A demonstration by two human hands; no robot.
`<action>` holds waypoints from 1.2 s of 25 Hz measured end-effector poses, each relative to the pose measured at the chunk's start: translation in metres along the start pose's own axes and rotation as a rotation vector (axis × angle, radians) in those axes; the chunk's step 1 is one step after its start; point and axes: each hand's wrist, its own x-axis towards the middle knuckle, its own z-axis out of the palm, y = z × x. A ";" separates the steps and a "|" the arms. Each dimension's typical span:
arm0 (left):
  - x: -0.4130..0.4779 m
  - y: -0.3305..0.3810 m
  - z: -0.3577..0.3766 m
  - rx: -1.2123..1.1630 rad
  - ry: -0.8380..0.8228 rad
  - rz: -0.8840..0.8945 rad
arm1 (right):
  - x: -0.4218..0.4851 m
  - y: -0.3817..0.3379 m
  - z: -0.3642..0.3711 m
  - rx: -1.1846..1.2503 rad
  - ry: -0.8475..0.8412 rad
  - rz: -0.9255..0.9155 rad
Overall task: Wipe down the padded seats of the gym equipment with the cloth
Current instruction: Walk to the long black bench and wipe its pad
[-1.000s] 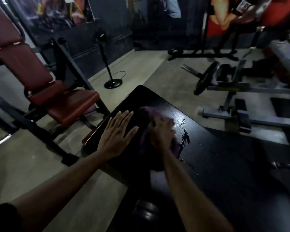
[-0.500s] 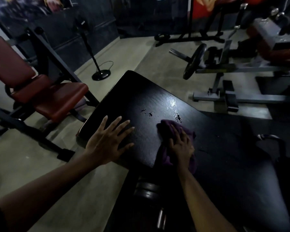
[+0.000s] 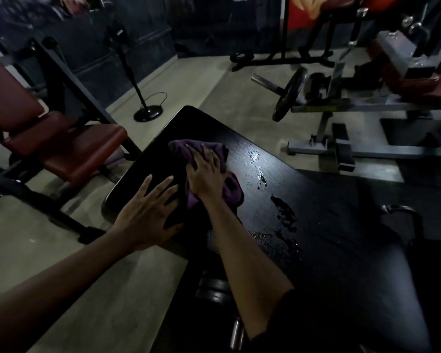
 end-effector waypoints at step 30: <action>0.079 0.022 0.028 0.079 0.089 0.131 | 0.103 0.199 -0.054 -0.084 0.057 0.362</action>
